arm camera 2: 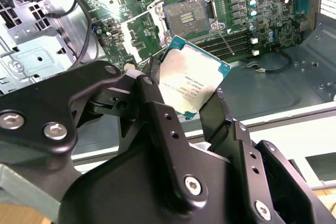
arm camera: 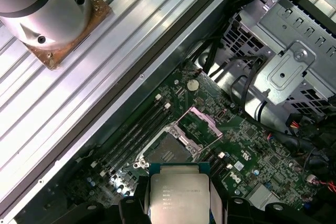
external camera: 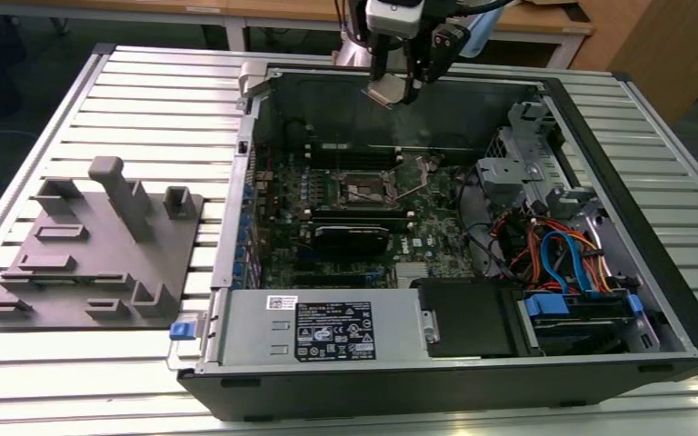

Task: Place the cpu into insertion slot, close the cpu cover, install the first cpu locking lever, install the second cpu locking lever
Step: 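Place the cpu into insertion slot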

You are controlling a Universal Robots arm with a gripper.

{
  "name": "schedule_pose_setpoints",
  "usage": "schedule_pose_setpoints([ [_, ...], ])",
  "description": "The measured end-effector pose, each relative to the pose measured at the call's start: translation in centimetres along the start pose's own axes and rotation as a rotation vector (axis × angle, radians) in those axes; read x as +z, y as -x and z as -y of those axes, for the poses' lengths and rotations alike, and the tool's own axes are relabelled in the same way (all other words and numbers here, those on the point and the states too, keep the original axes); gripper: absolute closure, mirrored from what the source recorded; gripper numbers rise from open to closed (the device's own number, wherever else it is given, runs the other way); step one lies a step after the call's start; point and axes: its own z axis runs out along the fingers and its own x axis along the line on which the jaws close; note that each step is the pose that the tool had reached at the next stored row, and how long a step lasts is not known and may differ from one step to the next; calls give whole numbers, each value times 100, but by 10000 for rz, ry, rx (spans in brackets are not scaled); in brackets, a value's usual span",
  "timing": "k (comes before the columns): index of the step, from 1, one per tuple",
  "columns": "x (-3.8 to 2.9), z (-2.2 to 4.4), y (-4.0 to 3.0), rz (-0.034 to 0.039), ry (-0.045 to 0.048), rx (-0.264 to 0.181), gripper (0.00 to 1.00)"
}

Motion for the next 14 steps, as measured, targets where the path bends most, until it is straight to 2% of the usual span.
schedule_pose_setpoints([
  [4, 0, 0, 0, 6, 1, 53, 46],
  [6, 1, 0, 0, 21, 4, 230, 46],
  [14, 13, 1, 0, 141, 30, 1572, 46],
])
